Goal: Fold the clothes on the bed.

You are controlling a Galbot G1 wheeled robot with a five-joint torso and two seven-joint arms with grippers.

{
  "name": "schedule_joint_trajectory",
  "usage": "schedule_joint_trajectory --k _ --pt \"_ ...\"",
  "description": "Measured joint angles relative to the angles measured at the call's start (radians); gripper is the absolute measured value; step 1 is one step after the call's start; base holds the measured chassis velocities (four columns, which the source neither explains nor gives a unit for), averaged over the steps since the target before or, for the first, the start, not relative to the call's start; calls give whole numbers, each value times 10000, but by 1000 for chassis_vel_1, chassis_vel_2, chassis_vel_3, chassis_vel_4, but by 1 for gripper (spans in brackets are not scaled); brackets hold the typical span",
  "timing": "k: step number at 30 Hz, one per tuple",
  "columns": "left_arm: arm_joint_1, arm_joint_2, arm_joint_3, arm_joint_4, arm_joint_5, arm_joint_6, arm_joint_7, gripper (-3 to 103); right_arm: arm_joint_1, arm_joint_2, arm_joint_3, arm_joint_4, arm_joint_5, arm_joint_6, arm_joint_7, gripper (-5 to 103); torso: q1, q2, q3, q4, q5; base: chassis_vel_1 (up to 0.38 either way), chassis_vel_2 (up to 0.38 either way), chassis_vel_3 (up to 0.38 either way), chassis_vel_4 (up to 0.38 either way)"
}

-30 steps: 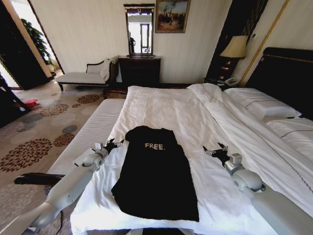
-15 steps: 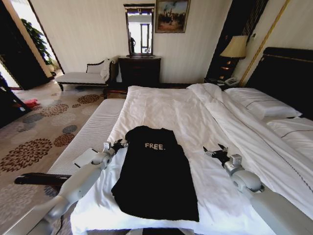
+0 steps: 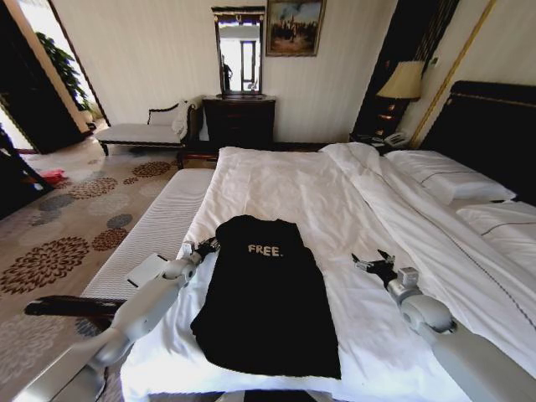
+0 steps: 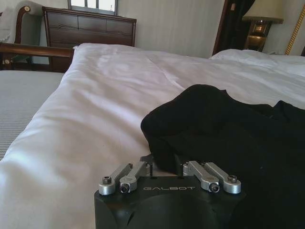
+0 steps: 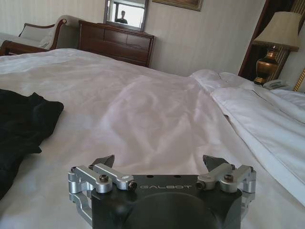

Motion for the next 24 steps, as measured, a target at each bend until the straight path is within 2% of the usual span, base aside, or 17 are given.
schedule_joint_trajectory --k 2,3,5,7,16,21,24 --pt "-2 -45 -1 17 -4 -6 -36 16 -11 -8 4 3 4 0 6 100 0 0 0 0 0 0 0 0 0" --pt "-2 -45 -1 17 -4 -6 -36 16 -11 -8 4 3 4 0 6 100 0 0 0 0 0 0 0 0 0" --pt "2 -62 -11 16 -27 -6 -68 6 -14 -28 15 3 9 0 13 100 0 0 0 0 -1 0 0 0 0" --pt "21 -62 -15 2 -32 -7 -93 2 -20 -32 18 3 16 0 23 100 0 0 0 0 0 0 0 0 0" --pt "-64 279 -18 -171 -131 118 -140 0 -73 -10 73 56 -5 -1 26 100 0 0 0 3 -1 0 0 0 0" --pt "-334 405 -64 -199 -235 374 -201 0 -162 -7 122 59 -223 70 -45 100 0 0 0 -2 -2 0 0 0 0" --pt "-372 761 -36 -552 -411 559 -251 0 -234 27 215 120 -260 79 -66 100 0 0 0 -3 0 0 0 0 0"
